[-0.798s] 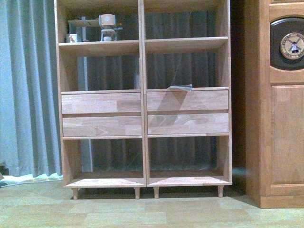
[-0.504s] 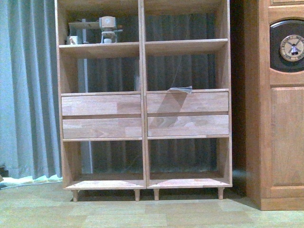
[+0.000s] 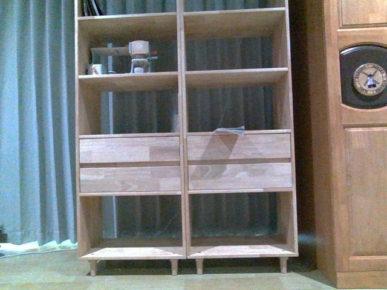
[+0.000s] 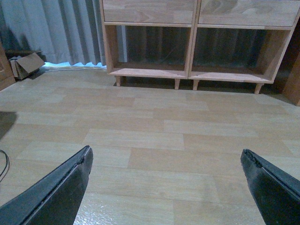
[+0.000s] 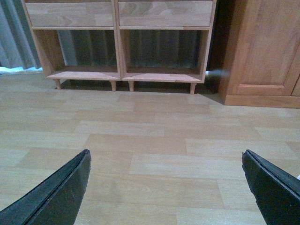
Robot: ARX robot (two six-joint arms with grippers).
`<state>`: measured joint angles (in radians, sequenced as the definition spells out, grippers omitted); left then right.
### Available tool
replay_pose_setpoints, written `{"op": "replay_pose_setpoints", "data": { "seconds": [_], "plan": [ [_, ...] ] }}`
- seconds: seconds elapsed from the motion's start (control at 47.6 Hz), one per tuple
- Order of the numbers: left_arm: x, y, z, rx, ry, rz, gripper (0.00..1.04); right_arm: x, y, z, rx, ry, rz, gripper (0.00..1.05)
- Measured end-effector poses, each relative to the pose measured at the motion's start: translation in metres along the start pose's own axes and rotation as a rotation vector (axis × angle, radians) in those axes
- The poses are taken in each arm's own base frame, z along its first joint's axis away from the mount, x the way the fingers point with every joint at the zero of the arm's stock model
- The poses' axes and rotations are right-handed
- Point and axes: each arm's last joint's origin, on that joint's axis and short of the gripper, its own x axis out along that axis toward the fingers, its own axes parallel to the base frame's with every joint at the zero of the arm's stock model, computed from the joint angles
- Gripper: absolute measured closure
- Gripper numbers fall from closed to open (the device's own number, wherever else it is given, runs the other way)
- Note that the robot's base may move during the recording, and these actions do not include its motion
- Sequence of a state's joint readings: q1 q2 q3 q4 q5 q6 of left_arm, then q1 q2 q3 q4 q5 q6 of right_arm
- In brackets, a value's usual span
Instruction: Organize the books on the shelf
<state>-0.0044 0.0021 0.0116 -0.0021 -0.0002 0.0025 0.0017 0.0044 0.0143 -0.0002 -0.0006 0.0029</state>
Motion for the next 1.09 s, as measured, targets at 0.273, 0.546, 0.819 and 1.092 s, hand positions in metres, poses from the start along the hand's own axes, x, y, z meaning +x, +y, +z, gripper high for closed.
{"op": "replay_pose_setpoints", "data": {
  "seconds": [0.273, 0.546, 0.819, 1.092],
  "plan": [
    [0.0000, 0.0000, 0.0000, 0.000, 0.000, 0.000, 0.07, 0.0000, 0.0000, 0.0000, 0.000, 0.000, 0.000, 0.07],
    [0.0000, 0.0000, 0.0000, 0.000, 0.000, 0.000, 0.07, 0.0000, 0.0000, 0.0000, 0.000, 0.000, 0.000, 0.07],
    [0.0000, 0.0000, 0.0000, 0.000, 0.000, 0.000, 0.07, 0.0000, 0.0000, 0.0000, 0.000, 0.000, 0.000, 0.07],
    [0.0000, 0.0000, 0.0000, 0.000, 0.000, 0.000, 0.07, 0.0000, 0.0000, 0.0000, 0.000, 0.000, 0.000, 0.07]
  ]
}}
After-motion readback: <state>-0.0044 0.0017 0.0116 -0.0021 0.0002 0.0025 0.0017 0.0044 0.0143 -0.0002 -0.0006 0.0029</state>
